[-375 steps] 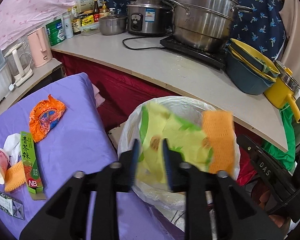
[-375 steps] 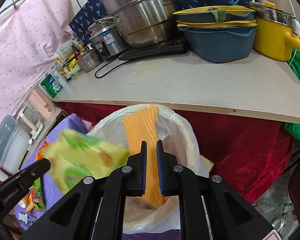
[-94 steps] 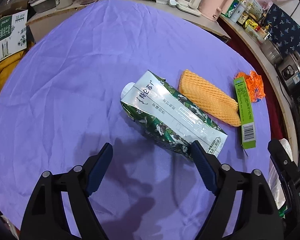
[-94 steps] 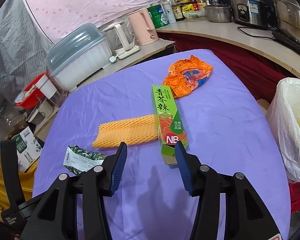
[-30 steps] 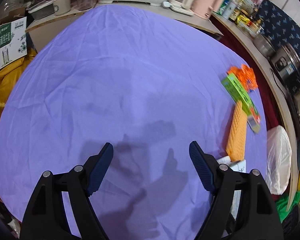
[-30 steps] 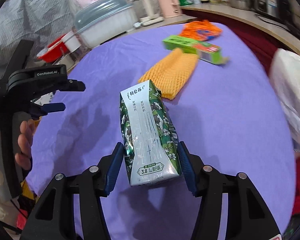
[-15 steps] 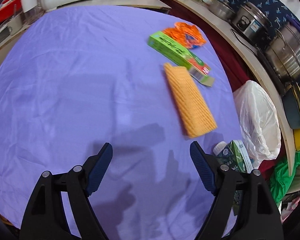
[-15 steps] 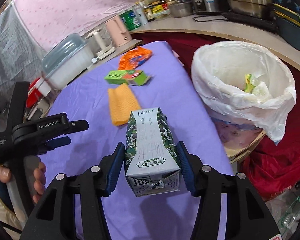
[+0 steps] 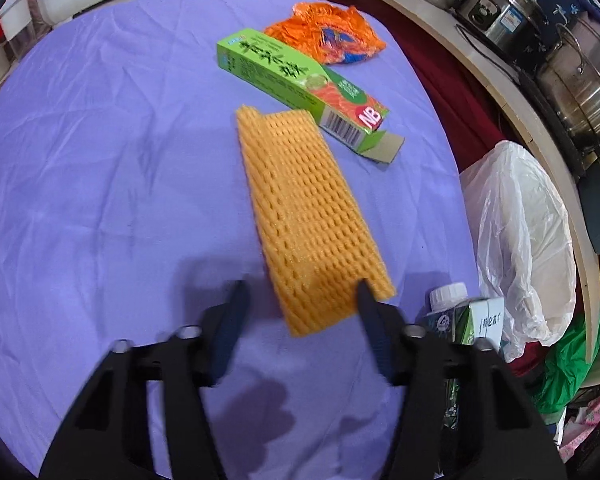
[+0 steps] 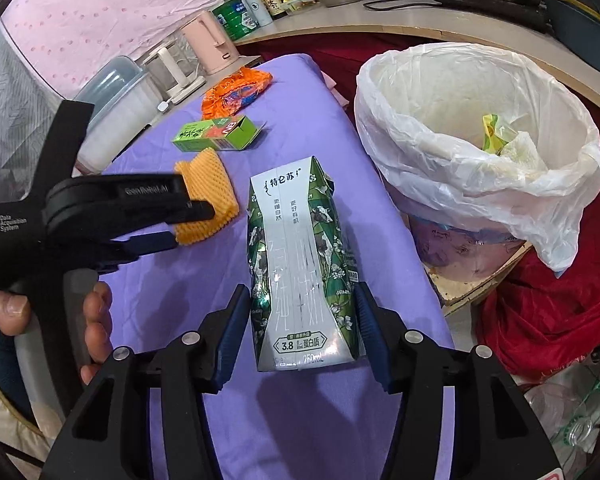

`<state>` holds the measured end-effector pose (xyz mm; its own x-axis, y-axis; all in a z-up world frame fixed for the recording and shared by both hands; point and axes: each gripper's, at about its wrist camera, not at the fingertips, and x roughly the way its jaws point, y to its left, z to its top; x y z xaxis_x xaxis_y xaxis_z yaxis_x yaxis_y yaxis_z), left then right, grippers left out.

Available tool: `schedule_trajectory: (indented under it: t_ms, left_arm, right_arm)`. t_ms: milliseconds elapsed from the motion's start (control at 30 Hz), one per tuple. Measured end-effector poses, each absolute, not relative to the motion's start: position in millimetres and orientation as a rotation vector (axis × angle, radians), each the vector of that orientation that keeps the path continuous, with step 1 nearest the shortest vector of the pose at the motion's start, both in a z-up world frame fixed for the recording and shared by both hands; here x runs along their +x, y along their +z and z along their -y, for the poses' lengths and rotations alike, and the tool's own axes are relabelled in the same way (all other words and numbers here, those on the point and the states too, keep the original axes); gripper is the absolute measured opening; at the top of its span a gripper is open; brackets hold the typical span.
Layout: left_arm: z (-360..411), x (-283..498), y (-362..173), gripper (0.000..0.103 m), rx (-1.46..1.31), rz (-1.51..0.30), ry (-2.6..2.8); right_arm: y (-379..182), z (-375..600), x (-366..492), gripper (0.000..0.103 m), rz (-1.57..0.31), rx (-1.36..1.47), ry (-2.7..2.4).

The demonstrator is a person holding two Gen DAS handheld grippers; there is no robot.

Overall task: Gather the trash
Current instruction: 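Grasp the orange foam net with the left gripper while the right lifts the carton, then carry the foam net and milk carton over the white trash bin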

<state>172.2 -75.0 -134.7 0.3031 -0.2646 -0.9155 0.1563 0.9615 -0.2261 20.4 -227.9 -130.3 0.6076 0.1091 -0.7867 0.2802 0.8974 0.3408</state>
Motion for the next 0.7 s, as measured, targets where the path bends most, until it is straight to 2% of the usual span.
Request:
schedule_trajectory:
  t_ms: [33,100,167,200,433,700]
  left_arm:
    - [75,172,-135,0.037,-0.097,-1.231,-0.283]
    - [76,169,-134,0.021,-0.083,-1.221,-0.308]
    - [75,167,-132,0.016,-0.067,-1.216,-0.317]
    - [74,165,-131,0.011,-0.058,-1.212,-0.322]
    - [53,151,-128,0.011,-0.027,-1.221,-0.329]
    - [44,125,-114,0.011,0.045,-1.203,-0.354]
  right_arm:
    - [-130,227,23,0.054,-0.923,0.454,-0.108]
    - [-132,226,28,0.055,-0.933,0.44,-0.126]
    - [-133,226,33,0.056,-0.937,0.436,-0.135]
    - [-133,226,35,0.056,-0.938,0.436,-0.139]
    - [-135,223,48,0.056,-0.961,0.417,-0.188]
    - [-127,219,44,0.051,-0.936,0.449,-0.191]
